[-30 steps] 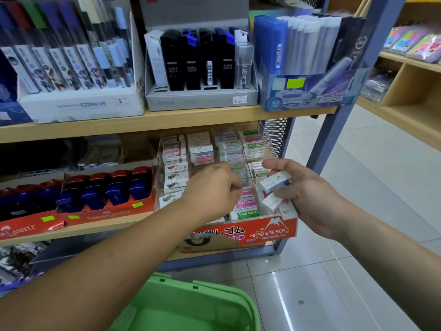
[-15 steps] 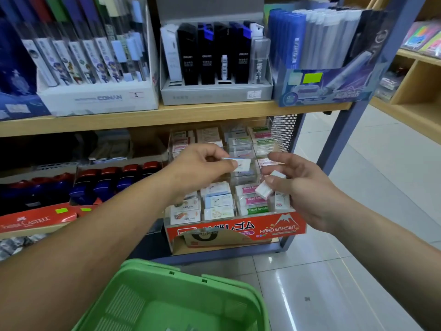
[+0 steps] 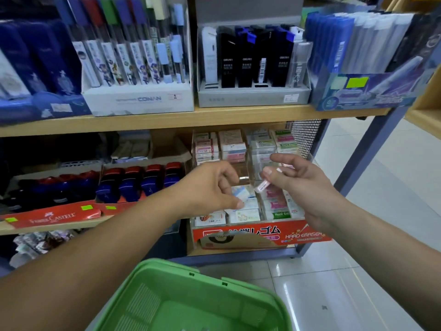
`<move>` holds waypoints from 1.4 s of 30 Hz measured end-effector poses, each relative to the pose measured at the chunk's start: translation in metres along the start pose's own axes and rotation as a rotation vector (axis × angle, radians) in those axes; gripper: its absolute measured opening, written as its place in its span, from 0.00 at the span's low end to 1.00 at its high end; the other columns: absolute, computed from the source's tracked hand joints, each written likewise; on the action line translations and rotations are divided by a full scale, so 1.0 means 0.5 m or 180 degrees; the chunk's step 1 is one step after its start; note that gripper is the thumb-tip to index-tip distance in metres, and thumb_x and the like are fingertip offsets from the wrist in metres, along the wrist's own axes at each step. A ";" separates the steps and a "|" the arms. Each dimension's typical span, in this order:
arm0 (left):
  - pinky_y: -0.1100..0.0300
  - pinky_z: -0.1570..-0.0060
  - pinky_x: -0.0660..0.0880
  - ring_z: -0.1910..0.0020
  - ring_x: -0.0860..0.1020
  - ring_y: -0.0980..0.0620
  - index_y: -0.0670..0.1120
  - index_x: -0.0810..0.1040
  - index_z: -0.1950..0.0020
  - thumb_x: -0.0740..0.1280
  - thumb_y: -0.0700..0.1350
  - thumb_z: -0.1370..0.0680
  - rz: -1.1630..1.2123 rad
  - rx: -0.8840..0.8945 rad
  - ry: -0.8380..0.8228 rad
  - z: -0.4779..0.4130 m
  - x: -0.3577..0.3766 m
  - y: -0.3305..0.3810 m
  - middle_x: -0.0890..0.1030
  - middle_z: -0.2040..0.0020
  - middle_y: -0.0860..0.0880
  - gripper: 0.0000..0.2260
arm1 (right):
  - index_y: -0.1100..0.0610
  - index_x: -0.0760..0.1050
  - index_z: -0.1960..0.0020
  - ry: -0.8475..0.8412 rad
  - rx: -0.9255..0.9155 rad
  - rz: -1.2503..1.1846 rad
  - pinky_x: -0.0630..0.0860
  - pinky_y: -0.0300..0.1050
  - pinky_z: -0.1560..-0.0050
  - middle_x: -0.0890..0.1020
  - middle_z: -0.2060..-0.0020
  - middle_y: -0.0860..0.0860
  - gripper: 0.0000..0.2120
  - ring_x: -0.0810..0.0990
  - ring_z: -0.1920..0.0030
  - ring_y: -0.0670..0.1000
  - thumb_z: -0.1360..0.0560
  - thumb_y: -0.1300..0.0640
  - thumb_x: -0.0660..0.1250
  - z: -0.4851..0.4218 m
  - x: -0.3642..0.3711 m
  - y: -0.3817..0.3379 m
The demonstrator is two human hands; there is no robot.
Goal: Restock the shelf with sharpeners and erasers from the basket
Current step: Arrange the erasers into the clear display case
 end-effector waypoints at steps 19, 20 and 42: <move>0.63 0.54 0.78 0.54 0.77 0.56 0.51 0.83 0.41 0.70 0.38 0.20 -0.0294 0.0707 0.0667 -0.007 0.015 0.035 0.78 0.49 0.53 0.12 | 0.55 0.76 0.34 -0.0194 0.0025 0.0613 0.85 0.59 0.47 0.89 0.52 0.54 0.20 0.89 0.53 0.56 0.22 0.71 0.70 0.031 -0.021 -0.004; 0.64 0.55 0.78 0.53 0.77 0.55 0.52 0.81 0.39 0.69 0.35 0.21 -0.0016 0.0681 0.0580 -0.005 0.016 0.039 0.79 0.48 0.51 0.15 | 0.55 0.76 0.33 -0.0222 0.0015 0.0597 0.85 0.58 0.46 0.89 0.53 0.55 0.21 0.89 0.53 0.57 0.22 0.71 0.70 0.032 -0.018 -0.005; 0.68 0.58 0.73 0.58 0.77 0.57 0.54 0.84 0.45 0.75 0.45 0.22 -0.0544 0.0471 0.0514 0.047 0.028 -0.017 0.76 0.52 0.57 0.08 | 0.53 0.83 0.41 -0.0271 0.0228 0.0082 0.83 0.62 0.44 0.84 0.43 0.55 0.32 0.87 0.44 0.55 0.28 0.85 0.61 0.049 0.003 0.017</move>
Point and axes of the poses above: each hand's wrist, its own z-axis away from the middle knuckle, its own x-axis out of the palm, y = z × x, the point moved 9 cm from there along -z, towards the middle knuckle
